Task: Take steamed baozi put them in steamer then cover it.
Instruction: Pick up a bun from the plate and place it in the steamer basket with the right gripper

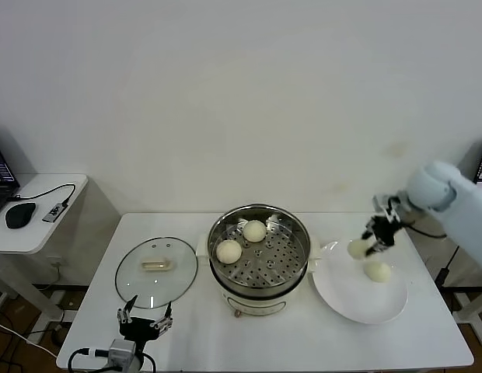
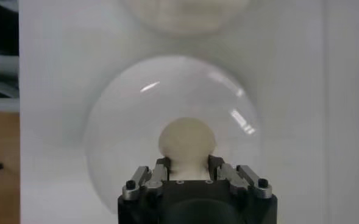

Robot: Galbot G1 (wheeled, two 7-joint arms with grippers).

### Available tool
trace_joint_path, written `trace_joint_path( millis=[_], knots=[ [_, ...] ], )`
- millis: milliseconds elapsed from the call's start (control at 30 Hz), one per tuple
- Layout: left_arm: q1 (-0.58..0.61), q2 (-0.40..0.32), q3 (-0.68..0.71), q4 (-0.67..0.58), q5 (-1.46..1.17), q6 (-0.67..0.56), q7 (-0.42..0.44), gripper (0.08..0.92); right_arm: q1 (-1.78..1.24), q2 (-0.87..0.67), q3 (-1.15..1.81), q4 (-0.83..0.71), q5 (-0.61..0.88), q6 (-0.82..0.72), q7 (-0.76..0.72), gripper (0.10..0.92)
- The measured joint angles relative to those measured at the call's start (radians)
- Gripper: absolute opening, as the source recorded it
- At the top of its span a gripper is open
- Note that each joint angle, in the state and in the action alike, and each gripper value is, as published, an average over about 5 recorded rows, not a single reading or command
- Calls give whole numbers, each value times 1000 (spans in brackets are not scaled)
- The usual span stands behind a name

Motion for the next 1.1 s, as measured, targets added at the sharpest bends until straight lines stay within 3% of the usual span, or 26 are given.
trace_joint_path(
  millis=[167, 367, 767, 1100],
  knots=[
    [8, -2, -10, -8, 1, -2, -10, 823, 102, 89, -71, -39, 77, 209, -7, 416],
    [17, -5, -21, -16, 1, -2, -20, 823, 162, 180, -127, -23, 63, 408, -9, 416],
    [36, -16, -26, -57, 5, -3, -29, 823, 188, 329, -212, 73, -153, 701, 17, 416],
    [43, -17, -26, -76, 4, -3, -33, 823, 160, 398, -259, 161, -300, 807, 38, 418]
  ],
)
